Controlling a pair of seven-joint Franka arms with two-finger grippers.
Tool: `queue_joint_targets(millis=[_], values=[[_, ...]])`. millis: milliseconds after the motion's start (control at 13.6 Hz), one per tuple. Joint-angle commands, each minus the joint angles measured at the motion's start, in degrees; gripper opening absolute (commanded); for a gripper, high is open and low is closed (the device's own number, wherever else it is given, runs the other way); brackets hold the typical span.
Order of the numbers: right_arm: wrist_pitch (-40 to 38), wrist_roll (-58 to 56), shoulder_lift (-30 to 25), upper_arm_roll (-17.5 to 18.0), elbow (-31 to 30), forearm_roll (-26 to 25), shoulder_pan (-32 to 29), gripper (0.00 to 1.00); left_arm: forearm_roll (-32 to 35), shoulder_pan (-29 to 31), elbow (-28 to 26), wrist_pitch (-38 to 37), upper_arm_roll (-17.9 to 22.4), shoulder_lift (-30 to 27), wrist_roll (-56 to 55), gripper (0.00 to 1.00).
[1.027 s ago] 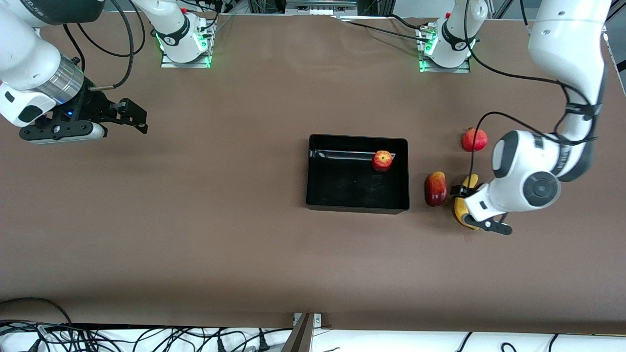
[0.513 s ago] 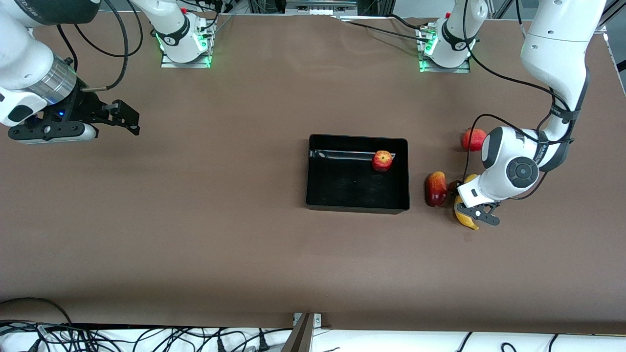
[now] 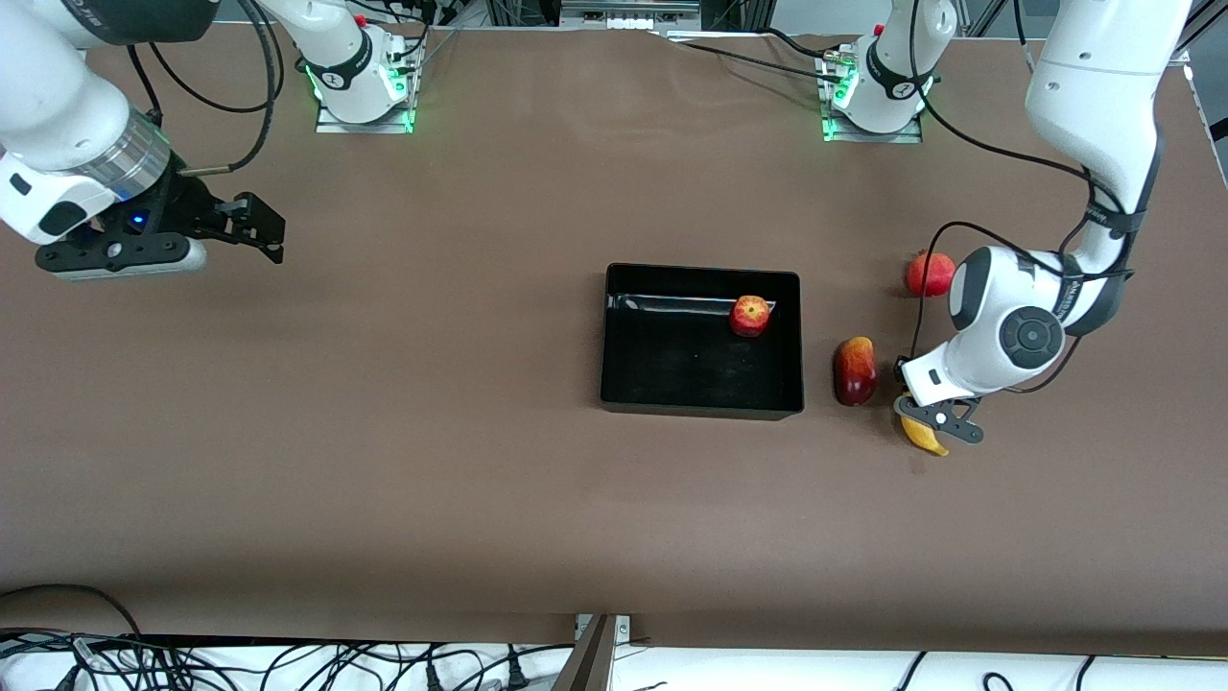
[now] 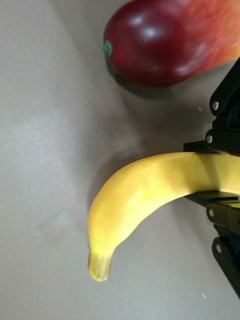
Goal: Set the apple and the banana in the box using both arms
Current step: 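Close the left gripper on the banana and lift it, then carry the banana over the box and lower it inside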
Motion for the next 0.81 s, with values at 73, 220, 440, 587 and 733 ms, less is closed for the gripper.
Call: queue_joint_targets(millis=[73, 220, 440, 587, 733], values=[[-0.28, 0.04, -0.56, -0.13, 0.4, -1.23, 0.09, 1.0, -2.38, -0.58, 11.89, -18.48, -2.87, -3.84, -2.39, 0.0], [-0.11, 0.04, -0.56, -0.13, 0.49, -1.23, 0.09, 1.0, -4.77, -1.45, 15.87, -22.99, -6.9, -3.84, -8.7, 0.0], [0.07, 0.04, -0.56, -0.13, 0.49, -1.23, 0.09, 1.0, -4.6, -4.43, 16.68, -23.1, -15.16, -3.31, -25.46, 0.0], [0.07, 0.04, -0.47, -0.22, 0.49, -1.23, 0.0, 1.0, -4.51, -8.47, 18.42, -21.78, -18.08, -0.95, -35.33, 0.0], [0.07, 0.04, -0.56, -0.22, 0.49, -1.23, 0.0, 1.0, -4.16, -15.05, 19.67, -17.15, -18.44, 2.21, -42.19, 0.0]])
